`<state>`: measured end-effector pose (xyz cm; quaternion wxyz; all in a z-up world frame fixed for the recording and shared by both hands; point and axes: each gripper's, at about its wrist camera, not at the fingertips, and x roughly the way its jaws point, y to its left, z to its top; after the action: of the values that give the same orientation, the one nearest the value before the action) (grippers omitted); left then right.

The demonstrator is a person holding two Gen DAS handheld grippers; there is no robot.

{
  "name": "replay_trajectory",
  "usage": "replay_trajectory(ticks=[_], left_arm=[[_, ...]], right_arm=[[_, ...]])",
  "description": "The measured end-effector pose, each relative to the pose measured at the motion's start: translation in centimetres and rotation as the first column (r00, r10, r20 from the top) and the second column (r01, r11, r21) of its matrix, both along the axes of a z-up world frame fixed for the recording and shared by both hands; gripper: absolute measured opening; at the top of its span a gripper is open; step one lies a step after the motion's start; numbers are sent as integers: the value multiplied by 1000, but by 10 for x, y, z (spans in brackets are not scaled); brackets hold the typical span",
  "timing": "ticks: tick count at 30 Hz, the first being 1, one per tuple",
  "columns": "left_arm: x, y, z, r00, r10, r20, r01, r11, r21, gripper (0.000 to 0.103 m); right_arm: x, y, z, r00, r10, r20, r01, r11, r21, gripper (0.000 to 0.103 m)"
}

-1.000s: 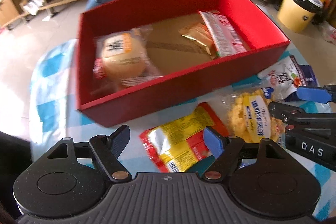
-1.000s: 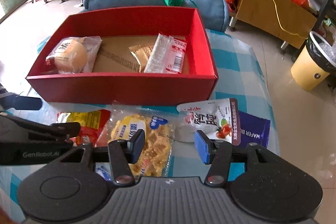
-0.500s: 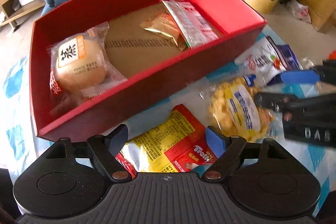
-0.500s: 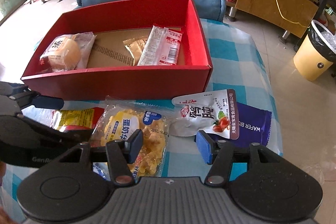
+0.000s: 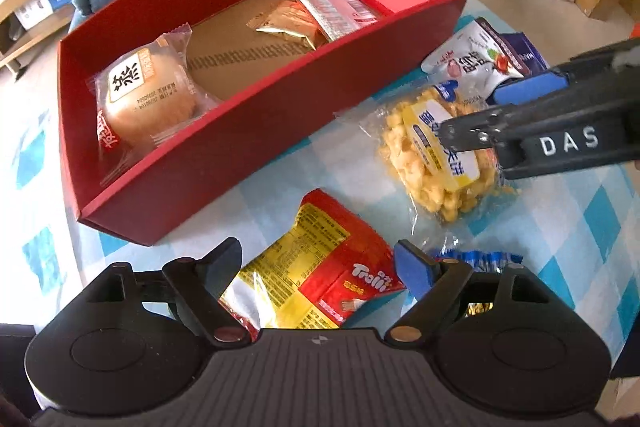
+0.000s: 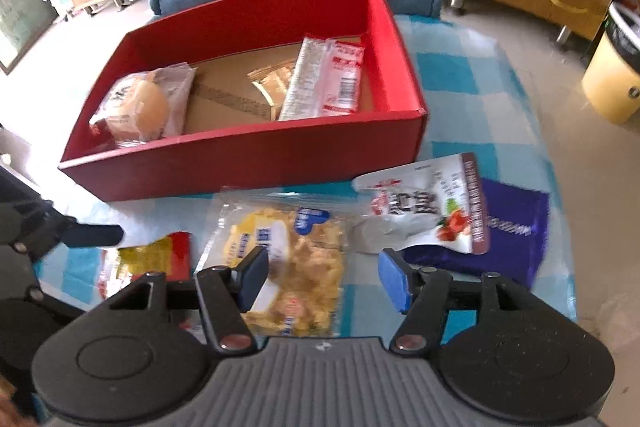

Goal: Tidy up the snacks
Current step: 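Grasp the yellow-red Trolli bag with the left gripper while the right gripper grasps the egg-cake bag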

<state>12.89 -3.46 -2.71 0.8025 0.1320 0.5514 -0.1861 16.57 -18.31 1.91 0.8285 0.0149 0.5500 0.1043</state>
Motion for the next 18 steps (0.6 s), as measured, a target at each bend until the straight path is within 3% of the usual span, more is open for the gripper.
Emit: replay_trajectory(ticks=[5, 9, 14, 18], left_arm=[[-7, -1, 2, 999, -53, 5, 53, 999, 3, 89], [-10, -3, 3, 995, -94, 10, 94, 996, 11, 89], [-16, -8, -1, 989, -145, 33, 143, 987, 70, 94], [-11, -10, -4, 988, -152, 31, 149, 986, 77, 94]], right_arm=[[5, 9, -8, 999, -2, -40, 4, 999, 50, 67], [8, 18, -10, 999, 10, -37, -8, 999, 45, 69], [12, 32, -23, 997, 48, -59, -47, 999, 14, 78], [11, 37, -30, 995, 69, -65, -69, 998, 6, 85]])
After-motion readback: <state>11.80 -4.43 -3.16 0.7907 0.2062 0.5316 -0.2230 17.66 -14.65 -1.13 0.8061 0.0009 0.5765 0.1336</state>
